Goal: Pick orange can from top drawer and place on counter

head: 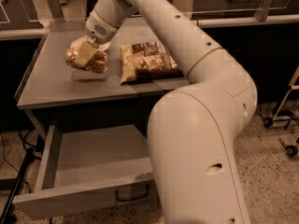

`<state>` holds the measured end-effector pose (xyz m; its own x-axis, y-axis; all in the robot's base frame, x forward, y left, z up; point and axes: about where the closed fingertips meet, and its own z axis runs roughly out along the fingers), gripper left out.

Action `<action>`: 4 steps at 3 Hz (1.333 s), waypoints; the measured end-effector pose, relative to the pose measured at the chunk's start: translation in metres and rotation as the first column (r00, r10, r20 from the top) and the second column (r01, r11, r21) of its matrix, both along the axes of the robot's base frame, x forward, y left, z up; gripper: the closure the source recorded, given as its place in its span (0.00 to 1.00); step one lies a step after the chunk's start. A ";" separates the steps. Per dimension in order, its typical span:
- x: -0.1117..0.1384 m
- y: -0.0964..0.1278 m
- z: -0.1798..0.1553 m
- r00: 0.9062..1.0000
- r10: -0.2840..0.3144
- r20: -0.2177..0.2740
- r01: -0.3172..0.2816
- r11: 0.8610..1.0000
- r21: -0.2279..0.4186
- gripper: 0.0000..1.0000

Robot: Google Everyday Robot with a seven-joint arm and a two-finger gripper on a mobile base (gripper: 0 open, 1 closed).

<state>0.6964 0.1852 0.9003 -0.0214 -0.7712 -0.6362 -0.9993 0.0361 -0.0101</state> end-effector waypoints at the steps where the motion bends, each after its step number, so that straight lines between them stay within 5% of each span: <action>1: 0.005 -0.002 -0.005 1.000 -0.005 -0.013 0.005 1.000 -0.014 1.00; 4: 0.013 0.006 -0.036 0.997 0.016 -0.070 -0.021 0.997 -0.074 1.00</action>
Offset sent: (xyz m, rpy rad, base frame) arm 0.0149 -0.0018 -0.0164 -0.0567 0.0519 0.0067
